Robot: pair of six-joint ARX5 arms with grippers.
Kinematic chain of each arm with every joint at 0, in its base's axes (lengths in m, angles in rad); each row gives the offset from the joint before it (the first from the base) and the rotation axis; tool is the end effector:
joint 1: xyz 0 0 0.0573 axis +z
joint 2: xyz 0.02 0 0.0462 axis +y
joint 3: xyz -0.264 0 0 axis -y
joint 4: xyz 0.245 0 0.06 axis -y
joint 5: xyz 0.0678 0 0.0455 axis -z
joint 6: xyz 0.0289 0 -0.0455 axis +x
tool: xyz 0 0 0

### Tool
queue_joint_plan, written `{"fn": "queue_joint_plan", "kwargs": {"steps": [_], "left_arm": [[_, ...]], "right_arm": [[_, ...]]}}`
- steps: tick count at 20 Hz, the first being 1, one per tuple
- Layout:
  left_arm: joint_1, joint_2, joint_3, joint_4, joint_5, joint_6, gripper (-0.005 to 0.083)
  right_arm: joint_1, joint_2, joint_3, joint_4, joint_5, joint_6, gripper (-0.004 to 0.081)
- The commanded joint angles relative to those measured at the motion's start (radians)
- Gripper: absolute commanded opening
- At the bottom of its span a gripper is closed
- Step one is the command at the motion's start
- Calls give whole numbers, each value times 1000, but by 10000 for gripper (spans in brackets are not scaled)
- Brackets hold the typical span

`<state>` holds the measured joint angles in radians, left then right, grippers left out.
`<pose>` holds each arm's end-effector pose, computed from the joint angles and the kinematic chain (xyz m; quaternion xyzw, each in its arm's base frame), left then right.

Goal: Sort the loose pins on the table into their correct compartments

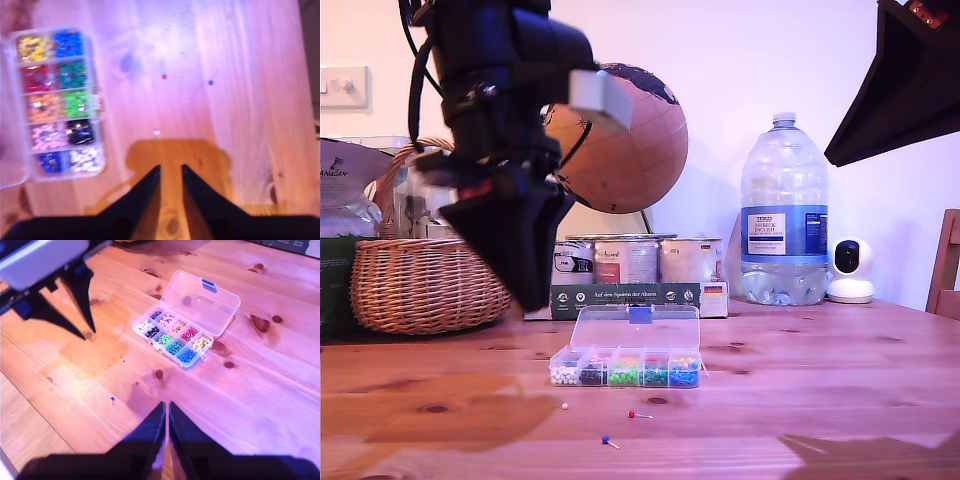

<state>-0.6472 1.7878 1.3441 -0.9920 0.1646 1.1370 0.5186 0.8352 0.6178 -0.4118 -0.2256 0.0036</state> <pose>0.2659 -0.2069 0.2149 0.5050 0.3781 -0.5945 0.4985 0.1467 0.0912 0.2485 -0.0436 0.3067 0.3452 0.8859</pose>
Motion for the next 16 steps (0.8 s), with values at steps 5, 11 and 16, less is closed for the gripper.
{"fn": "queue_joint_plan", "kwargs": {"steps": [5, 11, 16], "left_arm": [[-1, 36, -26, 74, -1, 29, 124], [-1, 91, -26, 121, -2, 70, 162], [-1, 113, -26, 148, 3, 76, 164]], "right_arm": [[4, 6, -14, 7, 0, 8, -13], [4, 6, -14, 7, 0, 8, -13], [4, 6, -14, 7, 0, 8, -13]]}}
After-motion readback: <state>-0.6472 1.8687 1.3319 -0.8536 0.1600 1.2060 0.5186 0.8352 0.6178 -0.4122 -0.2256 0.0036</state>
